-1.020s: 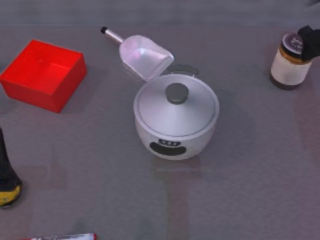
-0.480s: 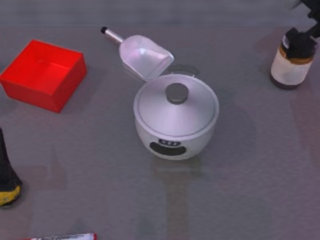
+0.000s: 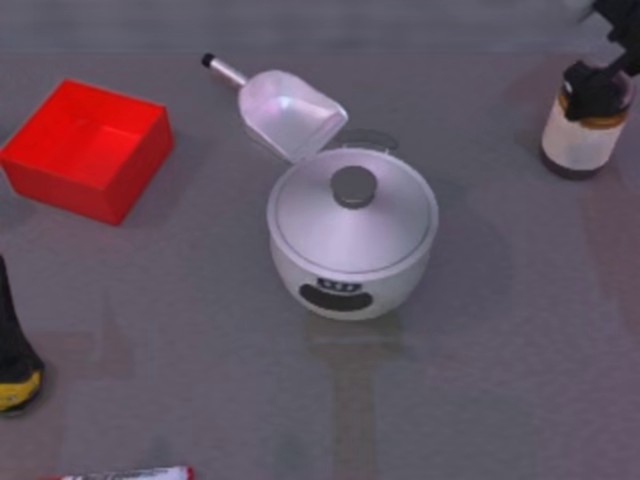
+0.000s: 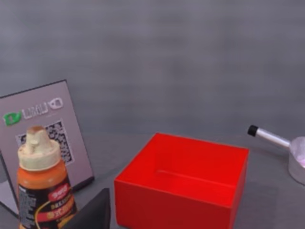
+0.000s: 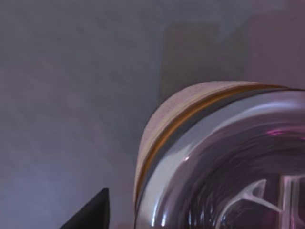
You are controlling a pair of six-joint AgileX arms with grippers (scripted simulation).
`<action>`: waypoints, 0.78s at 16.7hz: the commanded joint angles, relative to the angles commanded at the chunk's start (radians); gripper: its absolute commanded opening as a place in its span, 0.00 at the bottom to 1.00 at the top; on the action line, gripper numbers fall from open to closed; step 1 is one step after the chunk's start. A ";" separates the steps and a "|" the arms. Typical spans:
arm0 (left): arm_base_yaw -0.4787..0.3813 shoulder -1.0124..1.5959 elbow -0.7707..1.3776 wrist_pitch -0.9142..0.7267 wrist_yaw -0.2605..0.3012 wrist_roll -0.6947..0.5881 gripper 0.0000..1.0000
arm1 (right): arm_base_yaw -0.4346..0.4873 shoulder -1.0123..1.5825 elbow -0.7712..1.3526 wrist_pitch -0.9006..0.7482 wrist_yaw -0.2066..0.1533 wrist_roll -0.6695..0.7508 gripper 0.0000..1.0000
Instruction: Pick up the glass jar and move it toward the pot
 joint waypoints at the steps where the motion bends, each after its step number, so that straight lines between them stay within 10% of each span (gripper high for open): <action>1: 0.000 0.000 0.000 0.000 0.000 0.000 1.00 | 0.003 -0.005 -0.041 0.033 0.001 0.003 1.00; 9: 0.000 0.000 0.000 0.000 0.000 0.000 1.00 | 0.015 -0.020 -0.183 0.162 0.003 0.015 1.00; 13: 0.000 0.000 0.000 0.000 0.000 0.000 1.00 | 0.015 -0.020 -0.183 0.162 0.003 0.015 0.70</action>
